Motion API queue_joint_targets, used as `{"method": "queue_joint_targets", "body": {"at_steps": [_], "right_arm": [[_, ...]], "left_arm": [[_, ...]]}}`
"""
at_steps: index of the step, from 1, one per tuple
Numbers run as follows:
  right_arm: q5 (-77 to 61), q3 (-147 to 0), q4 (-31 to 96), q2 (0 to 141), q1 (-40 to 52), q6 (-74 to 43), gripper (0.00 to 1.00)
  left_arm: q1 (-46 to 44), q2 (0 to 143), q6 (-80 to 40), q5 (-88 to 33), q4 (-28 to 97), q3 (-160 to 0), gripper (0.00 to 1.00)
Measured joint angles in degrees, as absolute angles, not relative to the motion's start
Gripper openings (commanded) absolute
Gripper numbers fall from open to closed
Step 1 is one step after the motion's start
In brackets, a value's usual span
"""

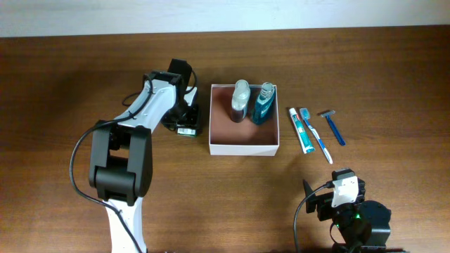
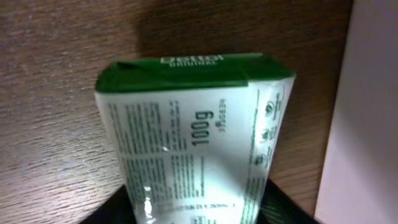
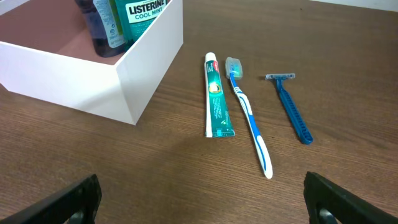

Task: Pack container
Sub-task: 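Grasp the green-and-white soap bar with the left gripper, then lower the soap bar into the box front and release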

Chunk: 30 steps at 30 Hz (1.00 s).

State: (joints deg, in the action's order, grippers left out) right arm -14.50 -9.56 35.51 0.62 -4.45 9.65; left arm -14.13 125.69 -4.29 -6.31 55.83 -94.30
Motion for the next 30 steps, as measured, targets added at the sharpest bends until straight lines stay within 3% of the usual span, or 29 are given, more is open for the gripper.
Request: {"method": "queue_joint_targets", "body": {"at_steps": [8, 18, 30], "right_arm": [[-14.5, -9.56, 35.48, 0.62, -4.45, 9.65, 0.99], [-14.5, -9.56, 35.48, 0.62, -4.45, 9.69, 0.99], [-14.5, -9.56, 35.48, 0.62, -4.45, 9.67, 0.99]], "left_arm": [[-13.85, 126.28, -4.34, -6.87, 65.3, -98.1, 0.31], [-13.91, 126.87, -4.49, -6.7, 88.16, -129.78, 0.31], [-24.18, 126.89, -10.46, -8.45, 77.54, -125.32, 0.33]]}}
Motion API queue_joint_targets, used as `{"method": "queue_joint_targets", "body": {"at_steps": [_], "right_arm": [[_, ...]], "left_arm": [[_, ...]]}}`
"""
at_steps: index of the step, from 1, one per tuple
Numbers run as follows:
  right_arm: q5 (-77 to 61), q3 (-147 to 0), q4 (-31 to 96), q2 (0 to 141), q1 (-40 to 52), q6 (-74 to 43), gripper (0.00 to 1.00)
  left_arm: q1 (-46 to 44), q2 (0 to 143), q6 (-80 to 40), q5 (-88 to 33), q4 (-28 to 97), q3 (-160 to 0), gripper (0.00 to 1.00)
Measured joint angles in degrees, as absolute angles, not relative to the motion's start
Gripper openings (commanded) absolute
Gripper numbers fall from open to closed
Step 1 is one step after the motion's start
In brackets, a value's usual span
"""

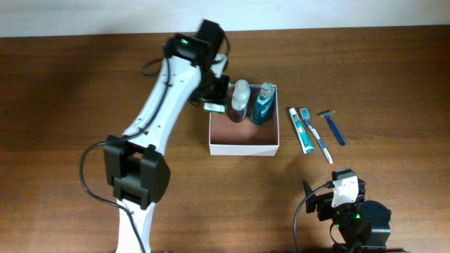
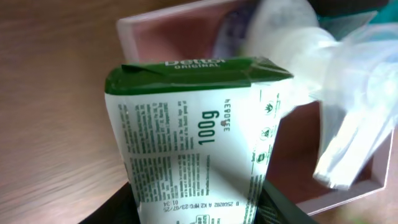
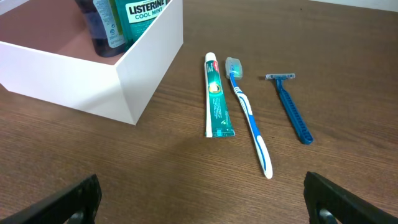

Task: Pack container

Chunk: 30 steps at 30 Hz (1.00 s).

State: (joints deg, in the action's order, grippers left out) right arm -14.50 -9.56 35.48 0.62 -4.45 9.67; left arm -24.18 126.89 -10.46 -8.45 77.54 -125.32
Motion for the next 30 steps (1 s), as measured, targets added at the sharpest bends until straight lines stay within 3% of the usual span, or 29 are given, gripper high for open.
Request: {"method": "queue_joint_targets", "body": {"at_steps": [8, 9, 10, 14, 22, 30], "right_arm": [[-14.5, -9.56, 35.48, 0.62, -4.45, 9.69, 0.99], [-14.5, -9.56, 35.48, 0.62, -4.45, 9.67, 0.99], [-14.5, -9.56, 35.48, 0.62, -4.45, 9.67, 0.99], [-14.52, -9.56, 35.51, 0.62, -4.45, 9.69, 0.99], [-14.5, -9.56, 35.51, 0.62, -4.45, 9.65, 0.99], [-14.5, -9.56, 35.48, 0.62, -4.45, 9.72, 0.99]], "left_arm": [[-26.0, 126.98, -14.39, -8.45, 73.38, -119.9, 0.6], [-25.96, 126.98, -14.57, -8.4, 73.41, -119.9, 0.66], [-25.91, 126.98, -14.81, -8.12, 73.97, -120.11, 0.84], [-25.8, 126.98, -15.27, -5.61, 80.49, -123.55, 0.99], [-24.49, 126.98, -14.98, 1.63, 95.68, -141.53, 0.99], [-24.03, 119.28, -12.86, 3.38, 96.47, -147.13, 0.99]]}}
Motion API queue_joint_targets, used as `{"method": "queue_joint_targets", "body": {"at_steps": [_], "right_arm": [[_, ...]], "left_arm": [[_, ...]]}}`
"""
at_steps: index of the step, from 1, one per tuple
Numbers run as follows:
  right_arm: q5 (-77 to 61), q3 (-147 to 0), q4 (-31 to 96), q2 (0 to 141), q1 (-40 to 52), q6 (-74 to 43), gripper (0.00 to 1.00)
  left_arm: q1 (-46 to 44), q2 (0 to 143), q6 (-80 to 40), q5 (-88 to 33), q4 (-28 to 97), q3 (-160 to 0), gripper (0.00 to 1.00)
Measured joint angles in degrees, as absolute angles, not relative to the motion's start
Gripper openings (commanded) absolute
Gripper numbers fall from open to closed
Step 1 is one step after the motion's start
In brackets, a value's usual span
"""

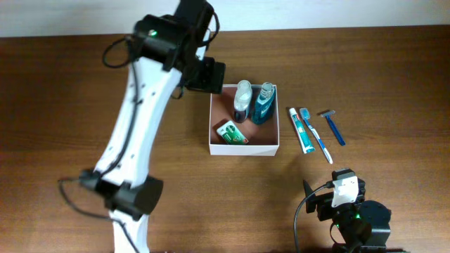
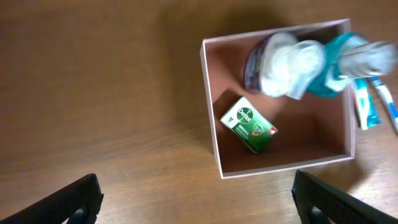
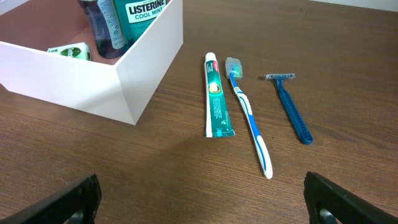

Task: Pack container

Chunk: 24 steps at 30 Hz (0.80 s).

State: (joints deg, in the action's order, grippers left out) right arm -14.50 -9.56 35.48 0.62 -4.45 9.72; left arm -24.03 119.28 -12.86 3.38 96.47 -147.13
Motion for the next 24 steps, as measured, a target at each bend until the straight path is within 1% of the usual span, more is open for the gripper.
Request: {"method": "queue_joint_targets", "body": {"at_steps": [12, 20, 24], "right_arm": [[-11.49, -9.52, 34.02, 0.62, -4.45, 10.17, 0.99], [-10.57, -9.52, 34.2, 0.62, -4.45, 10.37, 0.99], [-10.57, -9.52, 34.2, 0.62, -4.45, 10.46, 0.99]], "left_arm": [[-24.01, 87.77, -12.82, 15.25, 96.47, -148.68, 0.99], [-24.01, 77.12, -12.8, 17.37, 96.57, -148.77, 0.99], [-24.01, 75.05, -12.82, 17.43, 96.64, -148.77, 0.99]]}}
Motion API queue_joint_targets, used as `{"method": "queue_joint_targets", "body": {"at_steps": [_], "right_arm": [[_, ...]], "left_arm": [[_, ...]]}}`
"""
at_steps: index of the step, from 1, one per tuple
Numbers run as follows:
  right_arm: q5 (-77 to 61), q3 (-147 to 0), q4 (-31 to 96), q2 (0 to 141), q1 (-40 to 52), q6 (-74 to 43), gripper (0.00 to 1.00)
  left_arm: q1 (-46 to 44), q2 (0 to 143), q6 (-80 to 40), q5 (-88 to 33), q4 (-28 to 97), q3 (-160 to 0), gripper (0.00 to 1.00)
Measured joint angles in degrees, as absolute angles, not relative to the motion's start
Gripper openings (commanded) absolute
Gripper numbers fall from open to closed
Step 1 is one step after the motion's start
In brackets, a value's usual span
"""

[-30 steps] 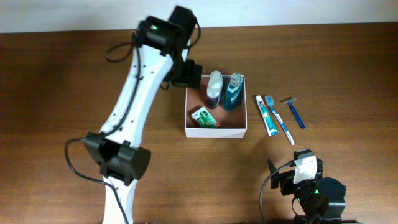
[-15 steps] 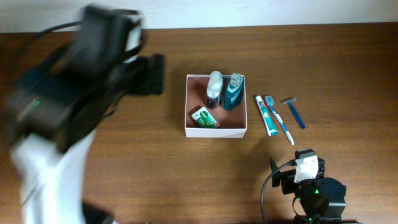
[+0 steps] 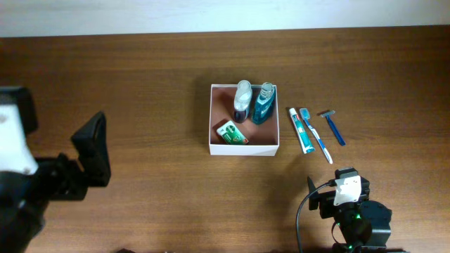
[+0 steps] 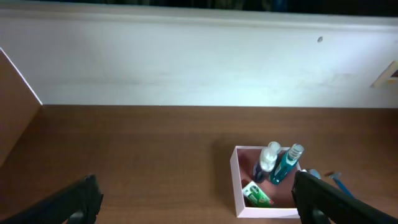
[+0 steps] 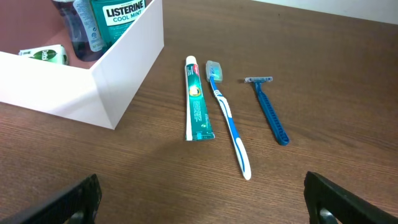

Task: Pack container

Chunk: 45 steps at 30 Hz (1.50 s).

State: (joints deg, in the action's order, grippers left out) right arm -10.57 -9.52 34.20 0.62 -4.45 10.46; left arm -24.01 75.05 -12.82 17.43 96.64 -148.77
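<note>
The white box (image 3: pixel 244 150) holds a clear bottle (image 3: pixel 241 100), a teal Listerine bottle (image 3: pixel 263 103) and a green soap carton (image 3: pixel 230 132), which lies flat at its front left. To the right of the box, toothpaste (image 5: pixel 194 107), a blue toothbrush (image 5: pixel 228 119) and a blue razor (image 5: pixel 268 110) lie side by side on the table. My left gripper (image 4: pixel 199 208) is open and empty, high up and far to the left of the box (image 4: pixel 235 186). The right gripper (image 5: pixel 202 208) is open and low, in front of the toothbrush.
The brown wooden table (image 3: pixel 155 84) ends at a pale wall (image 4: pixel 186 62) behind the box. Seen from overhead, the left arm (image 3: pixel 49 176) looms large at the left edge. The right arm's base (image 3: pixel 351 218) sits at the front right.
The left gripper has gone from just above the box to high up at the far left, still open. The right gripper has shifted slightly to the right. The soap carton has not moved.
My left gripper was shut on the green soap carton on the table left of the box. Then it held the carton over the box's back left corner. Then the carton lay in the box with the gripper open above it. The gripper is now far away.
</note>
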Motion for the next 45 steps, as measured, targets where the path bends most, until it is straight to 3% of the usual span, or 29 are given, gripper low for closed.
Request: {"method": "queue_joint_targets", "body": {"at_steps": [5, 12, 15, 21, 28, 37, 45], "right_arm": [[-13.04, -9.45, 32.1, 0.62, -4.45, 9.02, 0.99], [-22.04, -9.32, 31.35, 0.62, -4.45, -8.67, 0.99], [-23.88, -9.23, 24.88, 0.64, -4.45, -16.29, 0.99], [-25.32, -17.06, 18.9, 6.52, -4.45, -21.85, 0.98], [-25.39, -38.26, 28.16, 30.94, -4.45, -17.82, 0.99], [-23.0, -68.79, 51.92, 74.65, -4.45, -9.8, 0.99], [-18.15, -72.99, 48.25, 95.57, -0.86, -2.48, 0.99]], "left_arm": [[-24.01, 74.13, -12.8, 17.45, 96.64, -148.77, 0.99], [-24.01, 74.24, -12.8, 17.45, 96.64, -148.7, 1.0], [-24.01, 74.24, -12.8, 17.45, 96.68, -148.7, 0.99], [-24.01, 74.24, -12.8, 17.45, 96.64, -148.66, 0.99], [-24.01, 74.24, -12.8, 17.47, 96.64, -148.59, 1.0], [-24.01, 74.3, -12.8, 17.54, 96.71, -148.55, 1.0], [-24.01, 74.3, -12.8, 17.63, 96.68, -148.55, 0.99]]}}
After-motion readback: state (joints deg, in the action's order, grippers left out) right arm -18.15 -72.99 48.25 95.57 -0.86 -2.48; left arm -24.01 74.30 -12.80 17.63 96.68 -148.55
